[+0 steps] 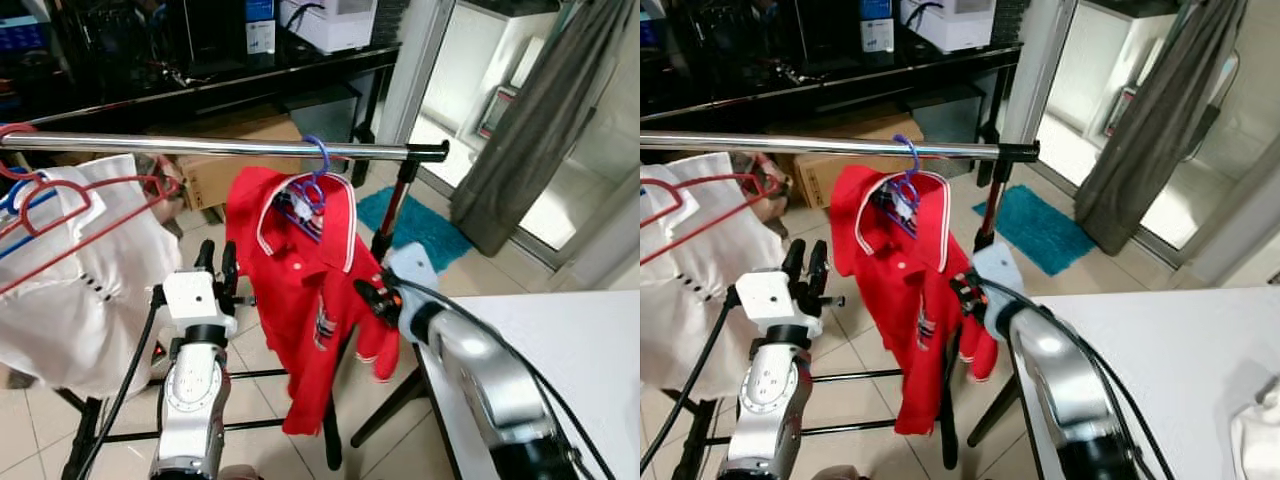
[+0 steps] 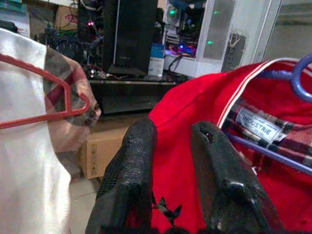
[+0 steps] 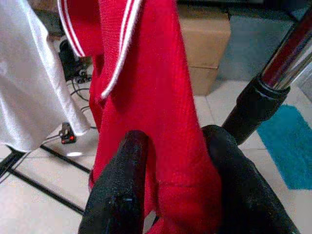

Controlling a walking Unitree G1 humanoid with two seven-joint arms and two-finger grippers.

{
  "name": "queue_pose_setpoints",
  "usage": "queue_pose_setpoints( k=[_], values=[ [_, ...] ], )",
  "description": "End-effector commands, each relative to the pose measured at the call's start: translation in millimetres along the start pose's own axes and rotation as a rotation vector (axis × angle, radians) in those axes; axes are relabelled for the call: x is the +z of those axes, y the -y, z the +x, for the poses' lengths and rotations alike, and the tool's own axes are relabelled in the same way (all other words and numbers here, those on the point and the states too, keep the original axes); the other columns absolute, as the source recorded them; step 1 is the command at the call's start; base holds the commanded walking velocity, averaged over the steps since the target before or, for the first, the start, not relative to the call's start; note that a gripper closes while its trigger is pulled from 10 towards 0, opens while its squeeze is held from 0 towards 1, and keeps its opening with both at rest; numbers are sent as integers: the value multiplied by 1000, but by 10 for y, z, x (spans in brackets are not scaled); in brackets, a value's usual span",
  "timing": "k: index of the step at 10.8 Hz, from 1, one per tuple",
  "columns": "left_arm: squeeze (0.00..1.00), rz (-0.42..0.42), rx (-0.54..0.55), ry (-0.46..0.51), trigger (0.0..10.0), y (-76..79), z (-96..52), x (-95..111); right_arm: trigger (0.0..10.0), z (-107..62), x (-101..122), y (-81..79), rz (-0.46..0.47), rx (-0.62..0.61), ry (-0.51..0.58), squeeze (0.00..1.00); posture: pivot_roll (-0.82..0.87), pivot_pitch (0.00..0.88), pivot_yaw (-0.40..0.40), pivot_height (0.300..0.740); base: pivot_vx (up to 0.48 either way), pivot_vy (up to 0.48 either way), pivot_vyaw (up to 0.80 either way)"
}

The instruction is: Hang hanger

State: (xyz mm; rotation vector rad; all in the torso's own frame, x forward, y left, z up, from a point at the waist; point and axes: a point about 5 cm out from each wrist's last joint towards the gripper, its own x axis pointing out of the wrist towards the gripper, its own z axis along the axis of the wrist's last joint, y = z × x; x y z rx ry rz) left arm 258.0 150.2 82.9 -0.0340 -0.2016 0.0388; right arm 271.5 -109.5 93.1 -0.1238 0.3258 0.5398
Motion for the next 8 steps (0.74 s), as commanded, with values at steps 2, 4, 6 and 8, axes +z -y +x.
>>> queue_pose_setpoints(
  k=[2,4,6,8],
  values=[
    [0,7,-27,-8,10000,51,-15,-31,10000,-73,-101,124,27,-58,38,0,194,10,-75,740,0,0,0],
    [0,12,-23,-20,10000,27,-30,-66,10000,-161,-223,209,9,-100,94,0,194,10,-75,740,0,0,0],
    [0,16,-18,-33,10000,17,-49,-102,10000,-234,-315,241,8,-146,139,0,189,10,-85,740,0,0,0],
    [0,28,4,-78,10000,-2,-118,-229,10000,-350,-553,287,-24,-169,177,0,193,13,-93,740,0,0,0]
  ],
)
